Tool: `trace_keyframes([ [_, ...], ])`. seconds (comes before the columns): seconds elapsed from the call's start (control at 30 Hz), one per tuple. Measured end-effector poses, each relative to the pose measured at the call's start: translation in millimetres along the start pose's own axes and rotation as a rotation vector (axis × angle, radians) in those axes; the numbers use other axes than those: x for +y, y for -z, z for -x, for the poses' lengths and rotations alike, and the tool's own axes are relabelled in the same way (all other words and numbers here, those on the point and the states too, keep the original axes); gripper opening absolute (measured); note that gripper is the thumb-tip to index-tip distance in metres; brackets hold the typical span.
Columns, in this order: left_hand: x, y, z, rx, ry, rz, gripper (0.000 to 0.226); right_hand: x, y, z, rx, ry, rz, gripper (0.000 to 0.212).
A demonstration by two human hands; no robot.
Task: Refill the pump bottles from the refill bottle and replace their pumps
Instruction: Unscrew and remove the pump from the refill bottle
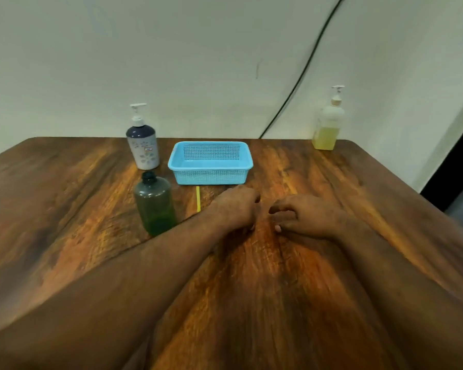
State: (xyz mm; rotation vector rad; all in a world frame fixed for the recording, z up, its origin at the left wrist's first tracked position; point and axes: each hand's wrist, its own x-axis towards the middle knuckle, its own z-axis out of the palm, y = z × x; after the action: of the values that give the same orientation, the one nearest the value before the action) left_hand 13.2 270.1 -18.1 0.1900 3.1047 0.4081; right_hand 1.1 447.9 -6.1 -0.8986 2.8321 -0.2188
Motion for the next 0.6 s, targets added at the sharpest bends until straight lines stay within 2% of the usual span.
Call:
trace_keyframes([
  [0.1,16.1,-5.3,-33.6,-0.026,-0.013,0.006,0.039,22.7,17.2,0.6,-0.036,0.009,0.077,0.039],
  [0.17,28.1,-6.1,-57.1,-0.032,-0.042,0.010,0.042,44.9,31.3,-2.6,0.014,0.033,0.046,0.033],
  [0.3,55.0,-3.9,-105.1,-0.117,-0.095,0.021,0.063,98.3,60.4,-25.2,0.166,-0.004,-0.032,0.025],
  [0.37,70.8,-2.5,-136.8,-0.173,-0.105,-0.055,0.069,127.9,72.7,-45.3,0.223,-0.043,0.039,0.024],
  [0.43,83.1,0.0,-166.3,-0.261,-0.083,-0.230,0.076,154.4,81.0,-65.5,0.238,-0.149,0.038,0.028],
  [0.47,88.1,1.7,-181.2,-0.325,-0.078,-0.321,0.078,167.4,83.5,-74.7,0.266,-0.196,-0.056,0.028],
  [0.53,90.6,0.2,-209.6,-0.473,-0.111,-0.456,0.076,192.0,83.6,-94.5,0.421,-0.275,-0.374,0.022],
  [0.6,86.1,-7.2,-231.3,-0.524,-0.157,-0.491,0.085,209.6,78.3,-111.8,0.605,-0.365,-0.615,0.026],
])
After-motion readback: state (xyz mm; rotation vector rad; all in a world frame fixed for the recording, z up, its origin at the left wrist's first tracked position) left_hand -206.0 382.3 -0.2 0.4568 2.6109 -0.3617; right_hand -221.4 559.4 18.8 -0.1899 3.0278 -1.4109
